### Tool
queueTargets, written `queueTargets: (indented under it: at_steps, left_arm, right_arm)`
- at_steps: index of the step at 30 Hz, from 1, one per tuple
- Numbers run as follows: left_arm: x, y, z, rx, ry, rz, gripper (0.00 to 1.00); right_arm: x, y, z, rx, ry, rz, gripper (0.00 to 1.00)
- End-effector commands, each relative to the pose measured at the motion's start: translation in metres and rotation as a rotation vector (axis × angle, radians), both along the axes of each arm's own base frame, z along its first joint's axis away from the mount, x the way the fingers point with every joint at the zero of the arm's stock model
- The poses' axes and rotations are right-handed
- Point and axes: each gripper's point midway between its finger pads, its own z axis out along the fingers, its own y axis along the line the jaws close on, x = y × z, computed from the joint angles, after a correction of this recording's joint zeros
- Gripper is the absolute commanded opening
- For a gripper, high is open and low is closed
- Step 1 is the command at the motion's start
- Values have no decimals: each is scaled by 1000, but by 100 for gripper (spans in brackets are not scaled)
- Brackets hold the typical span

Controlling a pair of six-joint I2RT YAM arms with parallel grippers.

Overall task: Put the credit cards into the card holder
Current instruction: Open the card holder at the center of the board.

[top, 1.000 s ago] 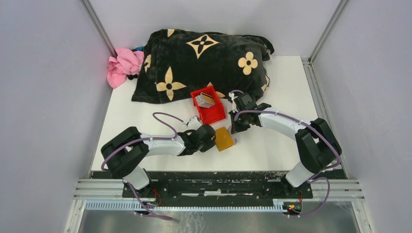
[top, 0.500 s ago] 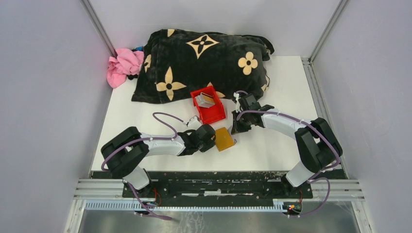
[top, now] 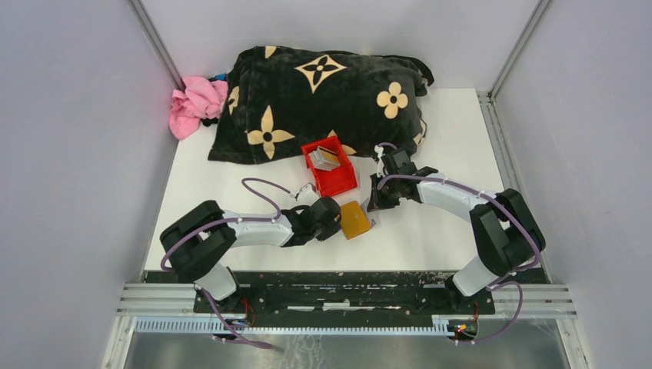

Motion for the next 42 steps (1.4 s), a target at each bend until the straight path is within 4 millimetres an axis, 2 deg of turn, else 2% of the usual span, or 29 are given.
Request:
queueTargets:
  at_steps: [1, 11, 42]
  left_arm:
    - [-37, 58, -56, 263, 147, -59, 5]
    - [-37, 56, -56, 261, 152, -60, 4]
    - [-40, 55, -61, 261, 173, -58, 3]
  right_arm:
    - [9, 5, 16, 54, -54, -12, 1]
    - [9, 6, 15, 69, -45, -17, 1]
    - [11, 4, 29, 117, -56, -26, 1]
